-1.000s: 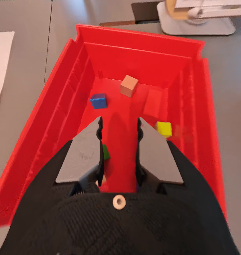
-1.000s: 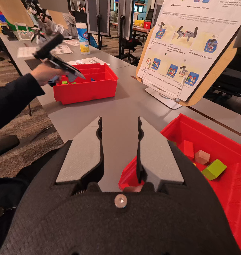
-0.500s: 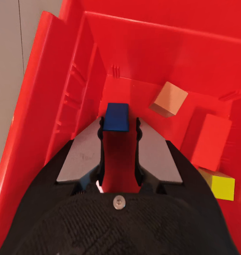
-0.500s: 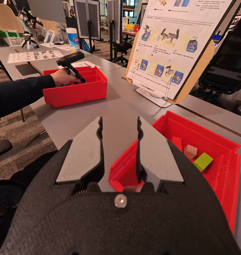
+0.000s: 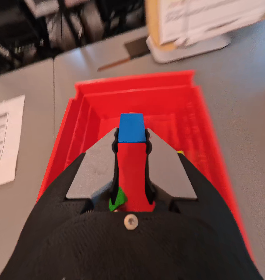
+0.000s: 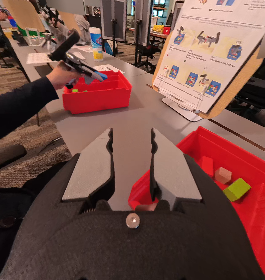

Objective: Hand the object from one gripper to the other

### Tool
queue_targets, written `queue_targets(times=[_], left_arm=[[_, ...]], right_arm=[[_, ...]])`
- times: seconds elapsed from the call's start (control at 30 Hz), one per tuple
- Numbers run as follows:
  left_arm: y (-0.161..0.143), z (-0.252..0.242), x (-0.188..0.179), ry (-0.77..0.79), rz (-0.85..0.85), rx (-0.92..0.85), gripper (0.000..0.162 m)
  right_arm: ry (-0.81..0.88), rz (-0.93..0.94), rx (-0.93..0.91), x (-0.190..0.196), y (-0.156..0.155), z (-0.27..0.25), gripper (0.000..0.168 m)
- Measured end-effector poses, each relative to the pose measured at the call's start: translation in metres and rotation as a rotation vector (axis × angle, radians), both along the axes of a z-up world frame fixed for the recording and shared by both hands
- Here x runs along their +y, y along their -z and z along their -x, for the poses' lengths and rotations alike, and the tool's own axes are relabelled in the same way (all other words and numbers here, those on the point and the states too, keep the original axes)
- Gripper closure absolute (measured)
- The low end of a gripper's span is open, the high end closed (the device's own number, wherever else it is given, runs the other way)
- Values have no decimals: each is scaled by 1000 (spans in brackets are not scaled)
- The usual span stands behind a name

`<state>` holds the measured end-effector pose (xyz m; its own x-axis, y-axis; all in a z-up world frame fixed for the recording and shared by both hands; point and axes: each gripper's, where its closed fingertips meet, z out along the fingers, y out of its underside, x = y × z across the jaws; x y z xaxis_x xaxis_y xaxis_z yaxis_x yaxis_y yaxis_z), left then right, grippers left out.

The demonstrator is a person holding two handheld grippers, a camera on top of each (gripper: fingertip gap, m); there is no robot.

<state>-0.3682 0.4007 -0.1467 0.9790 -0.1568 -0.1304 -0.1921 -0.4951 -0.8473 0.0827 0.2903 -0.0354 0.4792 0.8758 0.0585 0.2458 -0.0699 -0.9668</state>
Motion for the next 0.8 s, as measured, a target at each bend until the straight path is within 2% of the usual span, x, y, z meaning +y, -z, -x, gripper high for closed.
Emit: queue_targets(times=[0.17,0.27,0.37,0.5,0.6,0.7,0.8], left_arm=[[-73,-134,-72,461,-213,-137,130],[-97,-222,-132,770,-258,-294,130],[-110,-281,-186,1007,-262,-465,130],[-123,-318,-218,1138,-272,-577,130],[-127,-333,-230,1175,-326,-575,130],[-126,-343,-239,1199,-345,-546,130],[-132,-350,-251,1248,-357,-602,130]], right_arm=[[-140,1,28,-28,-5,27,120],[-248,1,-4,-52,1,46,120],[-348,5,-7,-74,3,60,118],[-464,49,74,-98,-6,70,118],[-543,61,133,-116,-16,77,118],[-560,41,158,-125,-21,83,119],[-574,26,167,-130,-21,91,120]])
